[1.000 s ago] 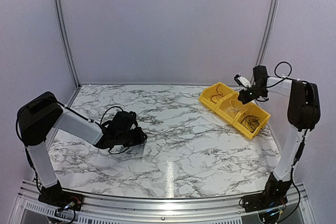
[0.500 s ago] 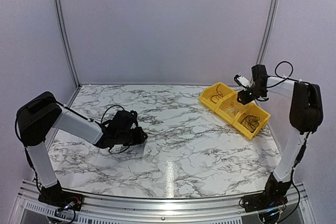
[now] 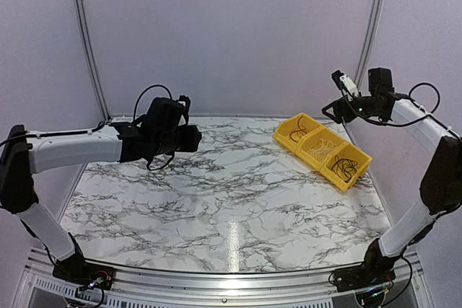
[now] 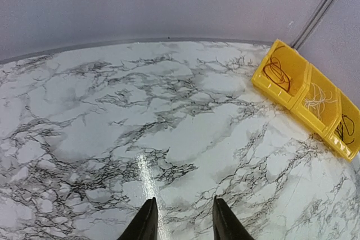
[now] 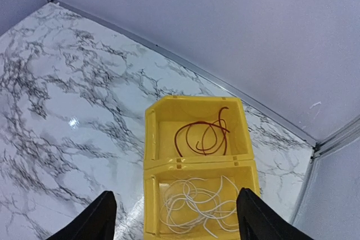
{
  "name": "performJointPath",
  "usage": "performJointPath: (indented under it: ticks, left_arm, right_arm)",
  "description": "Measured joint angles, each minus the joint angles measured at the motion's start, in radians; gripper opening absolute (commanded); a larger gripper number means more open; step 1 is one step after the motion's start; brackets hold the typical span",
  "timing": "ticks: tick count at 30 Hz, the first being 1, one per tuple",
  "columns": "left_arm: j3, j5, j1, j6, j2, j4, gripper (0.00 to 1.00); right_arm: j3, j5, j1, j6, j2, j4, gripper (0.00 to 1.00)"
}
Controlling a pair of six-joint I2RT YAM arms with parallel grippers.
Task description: Untangle the cables
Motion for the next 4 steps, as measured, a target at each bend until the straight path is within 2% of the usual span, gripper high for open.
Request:
performJointPath:
  ticks: [1,3,4]
  left_arm:
    - [0.011,-0.027,0.000,0.025,-0.029,-0.024,0.57]
    - [0.019,-0.086,0.000,0.062,-0.089,-0.061,0.96]
    - [0.023,-0.113,0.000,0.079,-0.113,-0.074,0.99]
  right_arm:
    - [-0.009,-0.015,0.000,0.012,-0.005,0.007,0.83]
    - [-0.055,-0.006,0.002,0.060,-0.026,0.048,0.87]
    - [-0.082,0.017,0.002,0.088,-0.043,0.069,0.87]
